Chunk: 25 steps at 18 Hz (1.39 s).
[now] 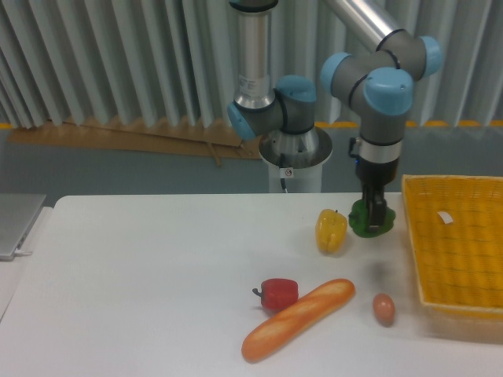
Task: Place the green pepper on the table
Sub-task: 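Lift the green pepper out of the basket and carry it beside the yellow pepper, then lower the green pepper onto the table and open the gripper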
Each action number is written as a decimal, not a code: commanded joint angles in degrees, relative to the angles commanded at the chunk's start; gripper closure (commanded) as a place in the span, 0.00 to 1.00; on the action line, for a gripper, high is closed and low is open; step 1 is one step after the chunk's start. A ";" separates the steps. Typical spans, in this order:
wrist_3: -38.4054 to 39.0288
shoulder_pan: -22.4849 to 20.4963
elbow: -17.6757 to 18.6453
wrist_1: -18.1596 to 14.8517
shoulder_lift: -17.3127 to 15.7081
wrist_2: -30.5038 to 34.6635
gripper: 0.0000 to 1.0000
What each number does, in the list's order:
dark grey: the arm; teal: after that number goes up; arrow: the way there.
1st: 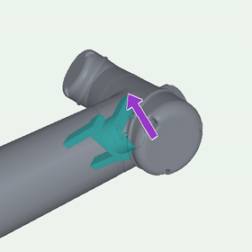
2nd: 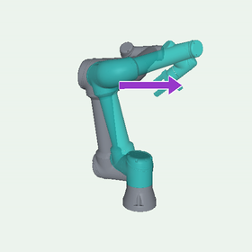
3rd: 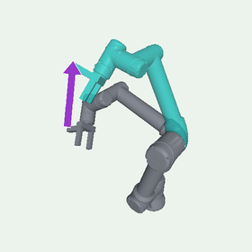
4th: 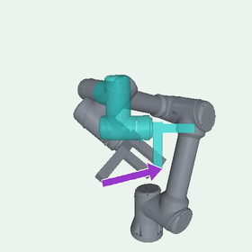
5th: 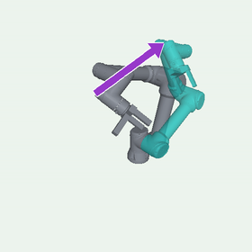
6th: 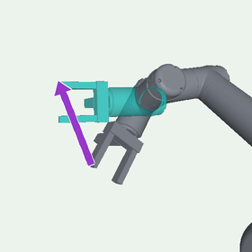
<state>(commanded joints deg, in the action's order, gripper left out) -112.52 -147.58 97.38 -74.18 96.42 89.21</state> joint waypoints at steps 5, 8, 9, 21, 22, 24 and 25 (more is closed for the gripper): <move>7.48 5.01 0.53 0.35 0.17 0.26 0.46; 12.74 8.08 0.70 2.10 1.22 0.35 0.46; 14.59 9.75 0.88 2.98 1.58 0.70 0.46; 16.72 13.72 1.85 5.71 5.71 4.57 0.43; 16.45 13.72 1.85 5.71 5.89 4.57 0.42; 16.37 13.72 1.85 6.06 6.41 4.57 0.43; 16.36 13.63 2.02 6.76 6.85 4.66 0.43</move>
<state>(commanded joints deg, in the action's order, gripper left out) -96.15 -133.94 99.40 -67.42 103.27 93.87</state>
